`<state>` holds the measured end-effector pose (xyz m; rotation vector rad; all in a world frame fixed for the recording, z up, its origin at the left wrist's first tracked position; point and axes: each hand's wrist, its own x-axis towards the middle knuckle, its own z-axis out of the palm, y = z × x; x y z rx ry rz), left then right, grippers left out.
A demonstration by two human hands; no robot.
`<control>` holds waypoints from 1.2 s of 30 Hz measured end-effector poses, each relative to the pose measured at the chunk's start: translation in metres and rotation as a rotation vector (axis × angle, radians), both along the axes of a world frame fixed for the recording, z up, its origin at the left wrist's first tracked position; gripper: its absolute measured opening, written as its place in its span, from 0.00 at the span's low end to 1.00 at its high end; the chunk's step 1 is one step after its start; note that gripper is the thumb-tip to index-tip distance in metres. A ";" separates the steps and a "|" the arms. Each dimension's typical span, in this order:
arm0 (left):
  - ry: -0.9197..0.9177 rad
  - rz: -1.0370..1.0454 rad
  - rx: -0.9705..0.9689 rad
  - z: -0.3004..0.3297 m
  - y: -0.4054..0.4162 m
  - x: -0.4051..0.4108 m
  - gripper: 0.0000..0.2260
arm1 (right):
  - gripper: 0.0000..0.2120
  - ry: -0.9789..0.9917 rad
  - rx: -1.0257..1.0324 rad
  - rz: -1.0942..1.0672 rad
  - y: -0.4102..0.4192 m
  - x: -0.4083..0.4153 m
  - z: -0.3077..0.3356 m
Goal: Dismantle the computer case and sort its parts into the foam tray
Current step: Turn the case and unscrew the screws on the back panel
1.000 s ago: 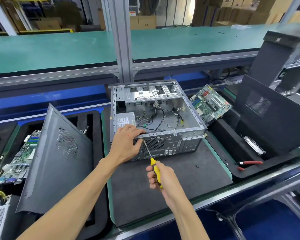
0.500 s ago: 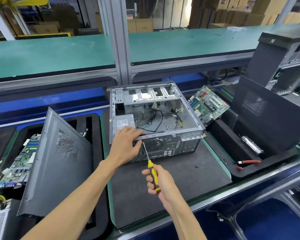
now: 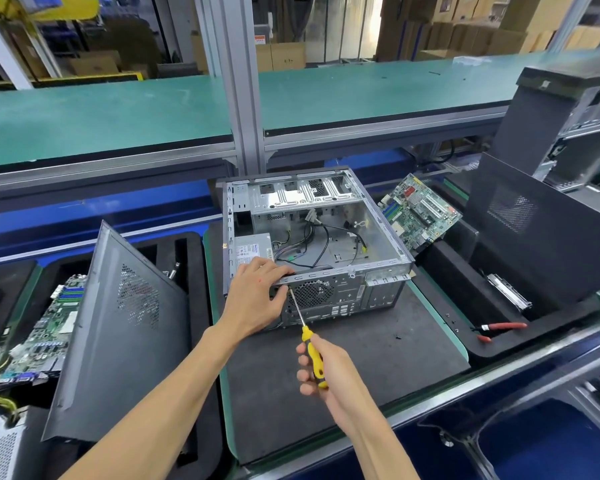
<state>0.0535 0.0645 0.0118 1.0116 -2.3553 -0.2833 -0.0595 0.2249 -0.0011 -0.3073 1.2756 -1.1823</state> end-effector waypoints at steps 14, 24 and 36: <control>-0.017 -0.015 -0.009 -0.003 -0.003 0.001 0.14 | 0.08 0.118 -0.105 0.032 0.003 0.010 -0.005; 0.020 -0.019 -0.002 -0.002 -0.001 0.001 0.14 | 0.16 0.083 0.031 -0.042 -0.002 0.005 0.000; -0.075 -0.103 -0.147 -0.002 0.000 0.004 0.08 | 0.15 0.051 0.075 -0.033 -0.008 0.009 0.008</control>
